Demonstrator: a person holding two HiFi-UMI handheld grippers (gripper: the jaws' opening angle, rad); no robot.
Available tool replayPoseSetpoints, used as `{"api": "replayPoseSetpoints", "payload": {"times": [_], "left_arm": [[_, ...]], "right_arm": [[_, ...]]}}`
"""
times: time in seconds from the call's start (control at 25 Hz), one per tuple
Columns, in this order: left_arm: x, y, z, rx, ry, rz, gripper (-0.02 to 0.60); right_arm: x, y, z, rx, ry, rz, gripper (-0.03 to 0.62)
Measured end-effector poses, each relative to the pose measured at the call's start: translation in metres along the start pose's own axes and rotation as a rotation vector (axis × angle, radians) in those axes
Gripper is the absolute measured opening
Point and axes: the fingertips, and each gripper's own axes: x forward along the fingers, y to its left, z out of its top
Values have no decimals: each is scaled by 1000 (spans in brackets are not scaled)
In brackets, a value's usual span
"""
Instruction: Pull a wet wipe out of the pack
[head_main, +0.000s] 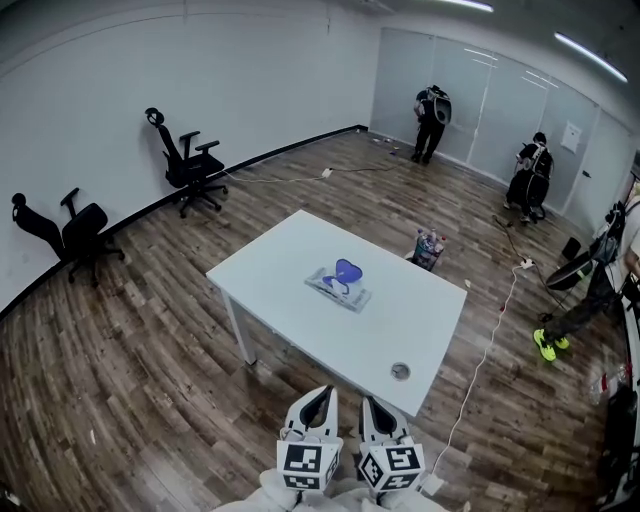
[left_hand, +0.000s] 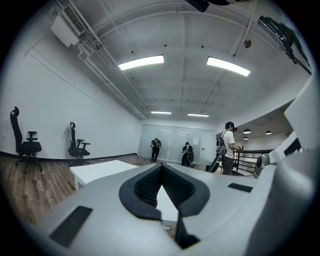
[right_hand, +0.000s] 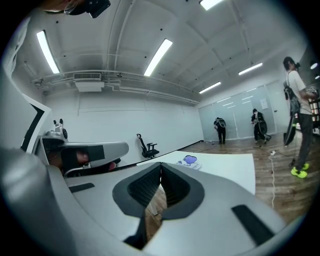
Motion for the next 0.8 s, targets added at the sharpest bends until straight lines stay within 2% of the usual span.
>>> {"api": "replayPoseSetpoints", "payload": {"times": [0.44, 0.8], "left_arm": [[26, 6, -10, -20, 34, -11, 0], [51, 30, -9, -17, 41, 19, 0]], "right_arm": [[23, -13, -5, 17, 16, 1, 9], [56, -24, -2, 34, 15, 13, 9]]}}
